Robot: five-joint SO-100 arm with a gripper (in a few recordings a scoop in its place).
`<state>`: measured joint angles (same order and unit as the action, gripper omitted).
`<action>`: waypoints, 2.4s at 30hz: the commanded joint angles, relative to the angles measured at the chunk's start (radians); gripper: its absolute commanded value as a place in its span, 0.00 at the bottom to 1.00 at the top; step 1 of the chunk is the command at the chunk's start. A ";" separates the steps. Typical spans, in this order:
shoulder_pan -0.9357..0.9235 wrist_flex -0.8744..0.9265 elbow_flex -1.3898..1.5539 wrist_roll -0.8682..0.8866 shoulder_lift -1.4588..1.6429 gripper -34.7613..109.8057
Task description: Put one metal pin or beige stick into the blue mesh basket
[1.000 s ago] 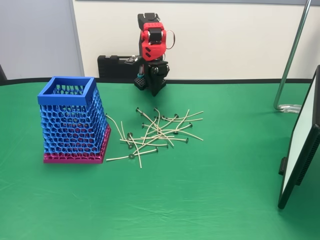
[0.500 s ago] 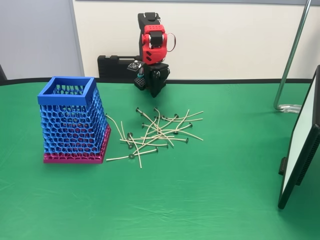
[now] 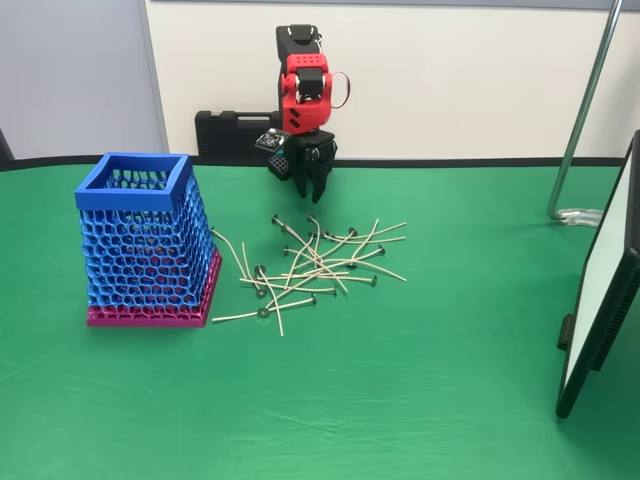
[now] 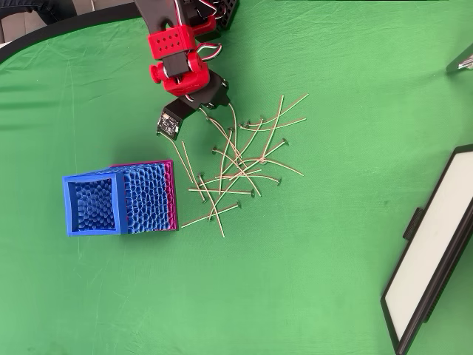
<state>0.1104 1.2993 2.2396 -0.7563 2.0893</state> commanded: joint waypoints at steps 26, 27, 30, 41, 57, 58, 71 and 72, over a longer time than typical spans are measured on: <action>-0.002 -0.118 0.052 -0.051 -0.130 0.38; -0.002 -0.124 0.052 -0.051 -0.133 0.38; -0.003 -0.143 0.055 -0.054 -0.149 0.38; 0.000 -0.147 0.003 -0.035 -0.201 0.37; -0.023 -0.173 -0.008 -0.043 -0.236 0.31; -0.023 -0.175 -0.008 -0.044 -0.235 0.30; -0.023 -0.195 -0.005 -0.015 -0.210 0.25; -0.021 -0.195 -0.008 -0.008 -0.202 0.25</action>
<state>0.0905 1.1152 2.2657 -0.7808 1.8530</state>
